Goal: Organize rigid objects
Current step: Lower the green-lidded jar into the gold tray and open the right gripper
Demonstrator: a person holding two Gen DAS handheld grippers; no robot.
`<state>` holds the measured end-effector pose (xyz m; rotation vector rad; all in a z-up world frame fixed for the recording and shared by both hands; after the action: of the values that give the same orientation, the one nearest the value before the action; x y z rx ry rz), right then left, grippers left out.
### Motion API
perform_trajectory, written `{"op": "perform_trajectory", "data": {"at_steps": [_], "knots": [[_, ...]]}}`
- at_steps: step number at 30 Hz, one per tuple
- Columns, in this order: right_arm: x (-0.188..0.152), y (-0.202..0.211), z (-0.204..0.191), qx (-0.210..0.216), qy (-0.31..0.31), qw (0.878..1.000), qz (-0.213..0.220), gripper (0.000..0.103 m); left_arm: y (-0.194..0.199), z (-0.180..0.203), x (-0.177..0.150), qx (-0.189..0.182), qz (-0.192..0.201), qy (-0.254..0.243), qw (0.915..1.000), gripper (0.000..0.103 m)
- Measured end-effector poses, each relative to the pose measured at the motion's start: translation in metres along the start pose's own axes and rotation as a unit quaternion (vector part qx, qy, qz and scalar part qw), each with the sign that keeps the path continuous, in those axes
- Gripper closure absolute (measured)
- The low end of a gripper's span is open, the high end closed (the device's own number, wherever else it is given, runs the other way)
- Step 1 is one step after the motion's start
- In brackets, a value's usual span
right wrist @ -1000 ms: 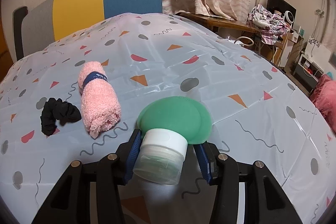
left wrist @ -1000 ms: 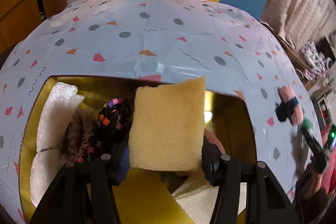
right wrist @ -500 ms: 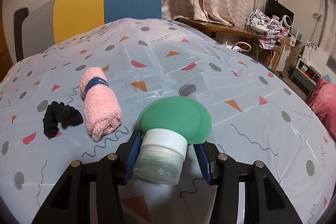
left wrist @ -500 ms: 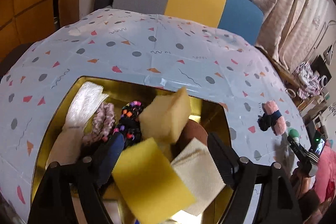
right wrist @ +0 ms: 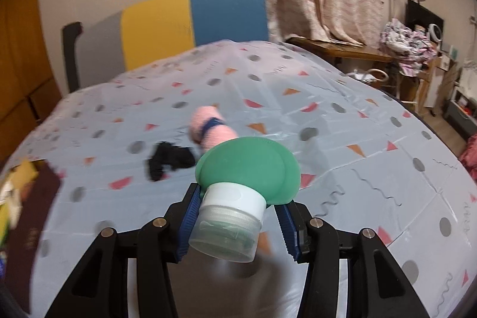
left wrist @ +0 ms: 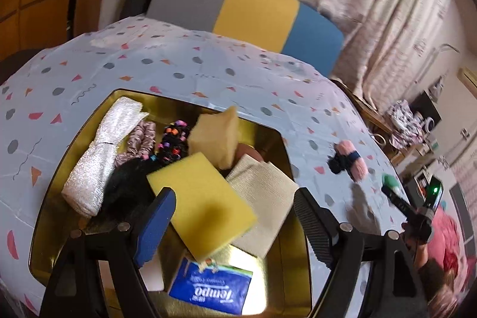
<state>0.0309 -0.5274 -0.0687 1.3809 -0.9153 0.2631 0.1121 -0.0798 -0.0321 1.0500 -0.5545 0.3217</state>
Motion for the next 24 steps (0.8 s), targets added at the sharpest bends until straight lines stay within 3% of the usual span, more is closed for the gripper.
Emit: {"op": "perform_trajectory", "data": {"at_steps": [6,11,16,24], "knots": [[-0.007,0.034,-0.055,0.084,-0.001,0.996,-0.007,0.053,0.014,-0.007,-0.012,0.0,0.014,0.005,0.9999,0.02],[-0.017,0.064,-0.138,0.167,0.044,0.985,-0.012,0.052,0.03,-0.028,-0.018,0.009,0.026,0.027,0.9993,0.02],[-0.039,0.09,-0.227,0.248,0.098,0.963,-0.033,0.052,0.051,-0.056,-0.023,0.022,0.045,0.054,0.9973,0.02],[-0.077,0.092,-0.329,0.313,0.157,0.932,-0.094,0.052,0.082,-0.105,-0.033,0.054,0.075,0.107,0.99,0.02]]}}
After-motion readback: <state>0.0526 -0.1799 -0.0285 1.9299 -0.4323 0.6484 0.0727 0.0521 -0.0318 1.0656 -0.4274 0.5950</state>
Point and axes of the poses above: each gripper's, at about its wrist camera, not at the fingertips, and y roughly against the way its jaws point, z to its right, x to its top, the point moved 4 cm from there along -y, roughly the way its jaws point, and after that the axes turned 5 degrees about -z, right-handed, at the moved point
